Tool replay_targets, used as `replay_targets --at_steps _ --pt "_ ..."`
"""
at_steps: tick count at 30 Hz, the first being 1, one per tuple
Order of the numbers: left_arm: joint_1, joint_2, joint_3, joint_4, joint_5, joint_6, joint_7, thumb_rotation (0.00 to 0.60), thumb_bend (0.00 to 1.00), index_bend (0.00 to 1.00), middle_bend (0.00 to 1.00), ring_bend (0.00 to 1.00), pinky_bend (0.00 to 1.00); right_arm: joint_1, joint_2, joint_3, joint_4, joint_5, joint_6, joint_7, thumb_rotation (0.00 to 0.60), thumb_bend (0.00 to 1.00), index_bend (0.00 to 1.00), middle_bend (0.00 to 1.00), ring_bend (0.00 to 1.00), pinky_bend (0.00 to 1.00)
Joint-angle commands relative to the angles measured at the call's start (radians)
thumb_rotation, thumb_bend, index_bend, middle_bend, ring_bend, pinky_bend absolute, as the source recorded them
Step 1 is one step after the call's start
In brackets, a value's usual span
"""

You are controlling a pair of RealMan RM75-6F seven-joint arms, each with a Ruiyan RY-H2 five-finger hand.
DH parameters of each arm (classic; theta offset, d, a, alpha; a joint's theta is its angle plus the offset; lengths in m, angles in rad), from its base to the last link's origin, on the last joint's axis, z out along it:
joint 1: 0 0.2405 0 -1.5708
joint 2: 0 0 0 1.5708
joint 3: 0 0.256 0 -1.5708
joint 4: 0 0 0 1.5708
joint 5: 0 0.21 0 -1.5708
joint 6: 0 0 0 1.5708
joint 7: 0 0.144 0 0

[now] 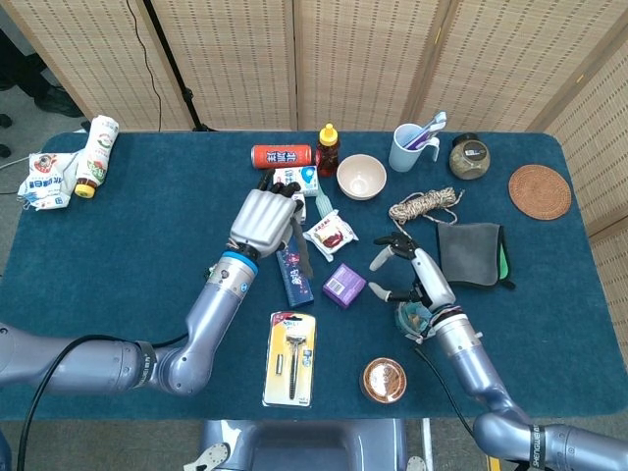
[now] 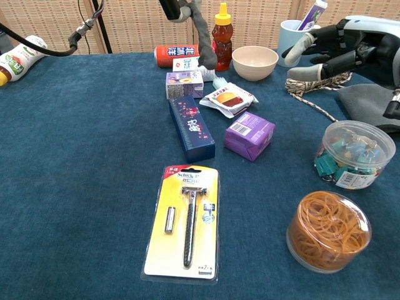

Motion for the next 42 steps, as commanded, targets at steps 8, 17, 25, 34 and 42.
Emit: replay_targets --at_steps 8,17,25,34,42 --pt "-0.014 -0.065 -0.006 0.037 0.051 0.032 0.040 0.600 0.61 0.65 0.21 0.20 0.03 0.030 -0.024 0.006 0.014 0.039 -0.052 -0.005 0.600 0.29 0.48 0.21 0.04 0.00" --pt "-0.013 -0.113 -0.006 0.058 0.090 0.040 0.065 0.600 0.61 0.65 0.21 0.20 0.03 0.044 -0.027 0.017 0.005 0.043 -0.083 0.014 0.600 0.29 0.48 0.21 0.03 0.00" --pt "-0.003 -0.125 -0.007 0.063 0.118 0.047 0.090 0.600 0.61 0.65 0.21 0.20 0.03 0.043 -0.025 0.020 0.003 0.033 -0.091 0.037 0.600 0.29 0.48 0.21 0.03 0.00" --pt "0.001 -0.163 0.011 0.081 0.183 0.076 0.132 0.600 0.61 0.65 0.21 0.20 0.03 0.053 -0.027 0.018 0.001 0.039 -0.105 0.033 0.600 0.29 0.47 0.20 0.03 0.00" --pt "0.003 -0.203 0.016 0.096 0.228 0.103 0.171 0.600 0.61 0.65 0.21 0.20 0.03 0.060 -0.027 0.021 -0.004 0.063 -0.112 0.025 0.600 0.29 0.47 0.20 0.03 0.00"
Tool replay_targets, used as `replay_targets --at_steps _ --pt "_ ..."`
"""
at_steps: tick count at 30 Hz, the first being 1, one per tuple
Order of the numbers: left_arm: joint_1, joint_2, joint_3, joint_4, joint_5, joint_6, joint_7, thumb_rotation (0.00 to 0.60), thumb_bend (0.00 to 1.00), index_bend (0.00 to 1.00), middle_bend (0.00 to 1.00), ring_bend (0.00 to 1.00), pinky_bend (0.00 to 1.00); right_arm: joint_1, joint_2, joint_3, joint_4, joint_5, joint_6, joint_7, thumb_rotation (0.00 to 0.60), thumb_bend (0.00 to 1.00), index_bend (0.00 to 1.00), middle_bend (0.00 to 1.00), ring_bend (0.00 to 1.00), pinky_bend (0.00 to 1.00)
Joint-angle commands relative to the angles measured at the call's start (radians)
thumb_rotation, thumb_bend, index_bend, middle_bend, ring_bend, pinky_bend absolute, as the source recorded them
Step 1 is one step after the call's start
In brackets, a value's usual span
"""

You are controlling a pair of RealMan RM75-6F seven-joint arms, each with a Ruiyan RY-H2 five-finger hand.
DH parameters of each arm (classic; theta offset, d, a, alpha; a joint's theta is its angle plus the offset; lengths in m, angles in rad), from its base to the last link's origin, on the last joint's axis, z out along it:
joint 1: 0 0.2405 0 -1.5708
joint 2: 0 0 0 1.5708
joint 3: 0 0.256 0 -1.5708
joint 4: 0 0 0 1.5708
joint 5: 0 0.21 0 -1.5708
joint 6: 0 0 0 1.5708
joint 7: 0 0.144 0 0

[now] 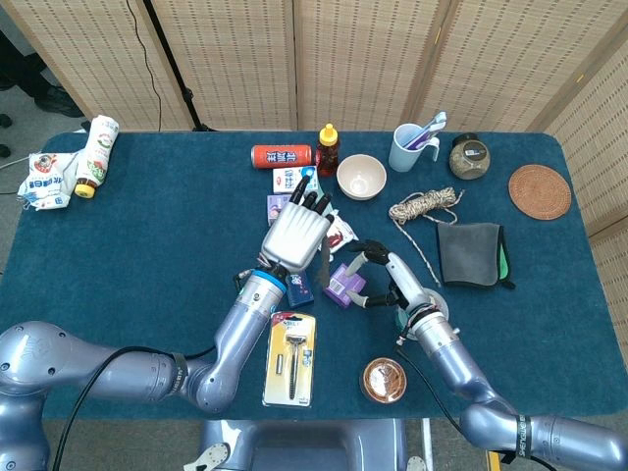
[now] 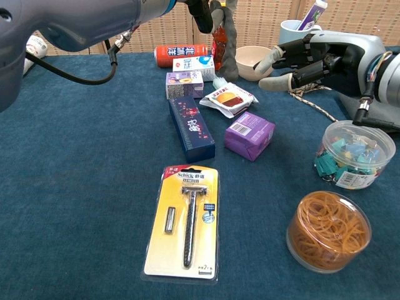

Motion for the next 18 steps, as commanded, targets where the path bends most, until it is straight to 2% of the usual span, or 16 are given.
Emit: replay_targets --at_steps 1,18 --pt "0.002 -0.016 0.003 0.009 0.021 0.009 0.013 0.600 0.61 0.65 0.21 0.20 0.03 0.001 0.001 0.001 -0.003 0.006 -0.004 0.001 0.600 0.29 0.47 0.20 0.03 0.00" --pt "0.013 -0.084 -0.012 0.045 0.097 0.030 0.060 0.600 0.61 0.65 0.21 0.20 0.03 0.018 -0.007 0.004 -0.011 0.026 -0.019 -0.009 0.600 0.29 0.47 0.20 0.03 0.00"
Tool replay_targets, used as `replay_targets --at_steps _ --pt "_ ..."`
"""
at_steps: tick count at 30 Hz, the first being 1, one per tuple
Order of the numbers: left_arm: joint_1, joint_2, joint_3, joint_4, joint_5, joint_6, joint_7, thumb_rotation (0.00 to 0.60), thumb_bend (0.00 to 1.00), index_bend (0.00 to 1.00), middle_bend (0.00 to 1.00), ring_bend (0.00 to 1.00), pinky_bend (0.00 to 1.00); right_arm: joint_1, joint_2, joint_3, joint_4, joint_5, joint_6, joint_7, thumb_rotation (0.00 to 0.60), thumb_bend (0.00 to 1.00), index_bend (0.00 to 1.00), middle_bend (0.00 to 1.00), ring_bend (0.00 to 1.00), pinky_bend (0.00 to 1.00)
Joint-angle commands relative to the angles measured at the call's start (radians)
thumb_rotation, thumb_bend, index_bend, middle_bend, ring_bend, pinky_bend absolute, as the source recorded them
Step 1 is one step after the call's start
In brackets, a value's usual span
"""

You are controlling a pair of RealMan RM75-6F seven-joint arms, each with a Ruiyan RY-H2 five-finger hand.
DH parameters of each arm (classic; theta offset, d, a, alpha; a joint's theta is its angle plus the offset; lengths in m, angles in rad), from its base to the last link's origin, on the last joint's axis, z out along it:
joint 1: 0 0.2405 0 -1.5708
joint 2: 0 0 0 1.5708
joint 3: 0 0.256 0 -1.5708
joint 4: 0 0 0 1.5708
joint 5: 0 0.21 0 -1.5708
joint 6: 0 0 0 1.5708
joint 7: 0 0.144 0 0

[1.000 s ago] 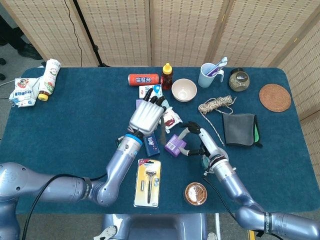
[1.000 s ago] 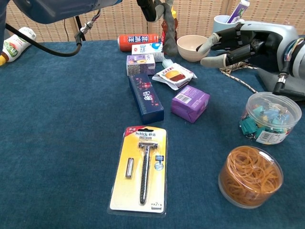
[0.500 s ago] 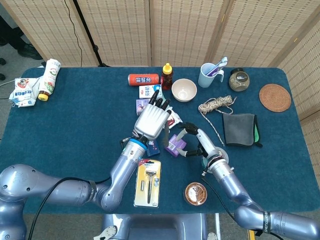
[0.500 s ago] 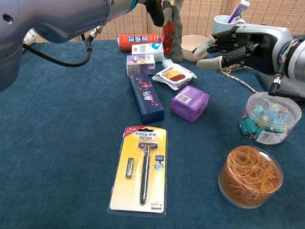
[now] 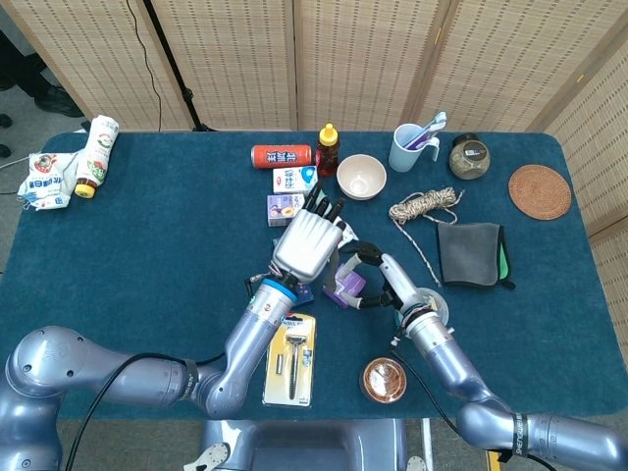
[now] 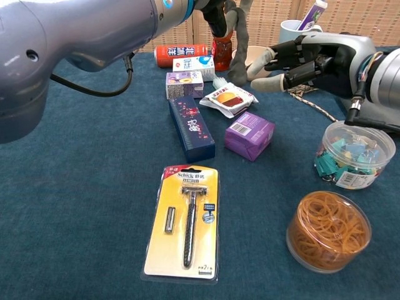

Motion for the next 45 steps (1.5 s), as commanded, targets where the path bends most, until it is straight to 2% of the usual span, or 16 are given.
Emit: replay_targets --at_steps 1,9,13,24,32,37,45 --pt "0.002 -0.012 -0.004 0.007 0.010 0.002 0.007 0.600 0.61 0.65 0.21 0.20 0.03 0.001 -0.001 -0.001 0.000 0.002 -0.001 -0.002 0.600 0.29 0.47 0.20 0.03 0.00" --pt "0.006 -0.044 -0.004 0.029 0.046 0.010 0.032 0.600 0.61 0.65 0.21 0.20 0.03 0.003 0.000 0.000 -0.002 0.004 -0.003 -0.001 0.600 0.29 0.47 0.20 0.03 0.00" --pt "0.008 -0.057 -0.007 0.038 0.059 0.012 0.046 0.600 0.61 0.65 0.21 0.20 0.03 0.000 0.005 0.000 -0.005 0.004 -0.007 0.008 0.565 0.29 0.47 0.20 0.03 0.00" --pt "0.022 -0.076 -0.032 0.059 0.083 0.008 0.051 0.600 0.60 0.64 0.21 0.20 0.03 0.002 0.001 0.003 -0.006 0.009 -0.021 0.030 0.540 0.29 0.46 0.20 0.03 0.00" --pt "0.026 -0.083 -0.041 0.064 0.090 0.007 0.061 0.600 0.60 0.64 0.21 0.20 0.03 0.006 -0.006 0.006 -0.005 0.019 -0.019 0.027 0.556 0.29 0.47 0.20 0.03 0.00" --pt "0.031 -0.091 -0.047 0.066 0.093 0.010 0.068 0.600 0.60 0.64 0.21 0.20 0.03 0.007 -0.010 0.009 -0.006 0.037 -0.021 0.032 0.600 0.29 0.47 0.21 0.03 0.00" --pt "0.036 -0.106 -0.063 0.069 0.089 0.013 0.079 0.600 0.60 0.63 0.21 0.20 0.03 0.004 -0.022 0.016 -0.002 0.065 -0.020 0.046 0.600 0.29 0.47 0.22 0.03 0.00"
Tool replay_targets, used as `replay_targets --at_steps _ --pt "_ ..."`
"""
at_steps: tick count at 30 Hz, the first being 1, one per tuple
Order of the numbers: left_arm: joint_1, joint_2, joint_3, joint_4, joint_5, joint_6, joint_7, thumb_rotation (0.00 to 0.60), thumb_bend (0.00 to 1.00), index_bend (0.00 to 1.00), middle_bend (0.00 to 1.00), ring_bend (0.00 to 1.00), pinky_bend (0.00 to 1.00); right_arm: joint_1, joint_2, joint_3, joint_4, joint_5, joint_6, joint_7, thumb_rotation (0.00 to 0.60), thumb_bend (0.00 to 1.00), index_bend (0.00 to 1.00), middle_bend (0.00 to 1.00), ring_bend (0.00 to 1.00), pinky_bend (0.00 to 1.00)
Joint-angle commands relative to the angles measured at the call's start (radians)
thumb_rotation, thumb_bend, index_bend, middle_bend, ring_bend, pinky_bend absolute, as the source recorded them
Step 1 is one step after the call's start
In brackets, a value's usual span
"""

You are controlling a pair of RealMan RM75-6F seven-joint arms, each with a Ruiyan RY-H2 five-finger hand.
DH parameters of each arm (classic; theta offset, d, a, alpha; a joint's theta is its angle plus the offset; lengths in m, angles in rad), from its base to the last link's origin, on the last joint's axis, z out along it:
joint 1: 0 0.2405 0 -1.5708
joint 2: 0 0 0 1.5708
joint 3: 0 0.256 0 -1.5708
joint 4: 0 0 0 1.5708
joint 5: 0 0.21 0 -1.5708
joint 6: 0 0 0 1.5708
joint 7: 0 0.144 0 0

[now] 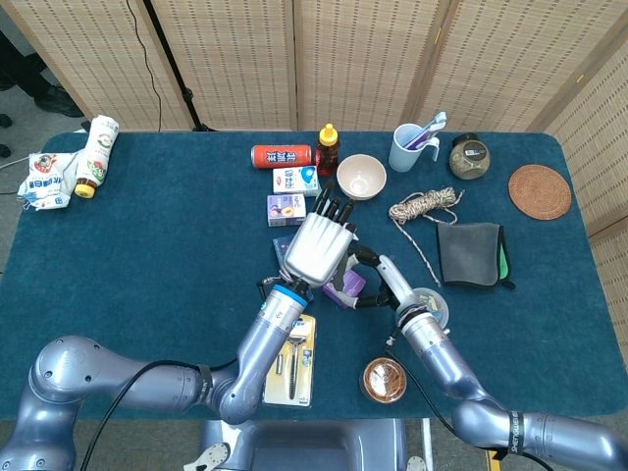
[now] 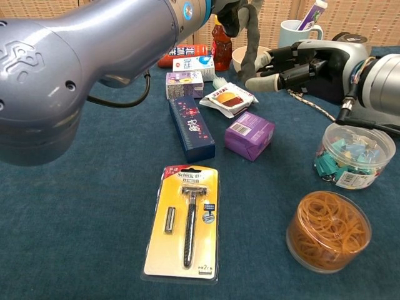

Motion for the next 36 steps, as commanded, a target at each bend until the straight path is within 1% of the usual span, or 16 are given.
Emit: replay_targets --at_steps 1,15,20,29,33,36 --pt "0.002 -0.002 -0.002 -0.001 -0.002 -0.001 0.004 0.600 0.60 0.63 0.21 0.20 0.03 0.000 -0.002 0.000 0.003 0.001 0.000 0.000 0.600 0.29 0.47 0.22 0.03 0.00" --pt "0.014 -0.010 -0.005 0.008 0.015 -0.009 0.007 0.600 0.60 0.63 0.21 0.20 0.03 -0.001 -0.005 0.011 0.003 0.012 -0.004 0.008 0.600 0.31 0.51 0.25 0.03 0.00" --pt "0.016 -0.011 -0.009 0.005 0.016 -0.012 0.013 0.600 0.60 0.63 0.21 0.19 0.03 -0.003 -0.003 0.014 0.000 0.014 -0.006 0.011 0.600 0.33 0.52 0.26 0.03 0.00" --pt "0.021 -0.013 -0.008 0.003 0.025 -0.015 0.017 0.600 0.60 0.63 0.21 0.19 0.03 -0.005 0.001 0.015 -0.002 0.021 -0.017 0.019 0.600 0.45 0.54 0.27 0.05 0.00" --pt "0.023 -0.014 -0.009 0.004 0.026 -0.016 0.019 0.600 0.60 0.63 0.21 0.19 0.03 -0.006 0.004 0.015 -0.003 0.022 -0.019 0.019 0.600 0.54 0.55 0.28 0.06 0.00" --pt "0.025 -0.015 -0.009 0.004 0.026 -0.016 0.021 0.600 0.60 0.63 0.21 0.18 0.03 -0.006 0.006 0.014 -0.003 0.024 -0.022 0.018 0.600 0.58 0.56 0.29 0.07 0.00"
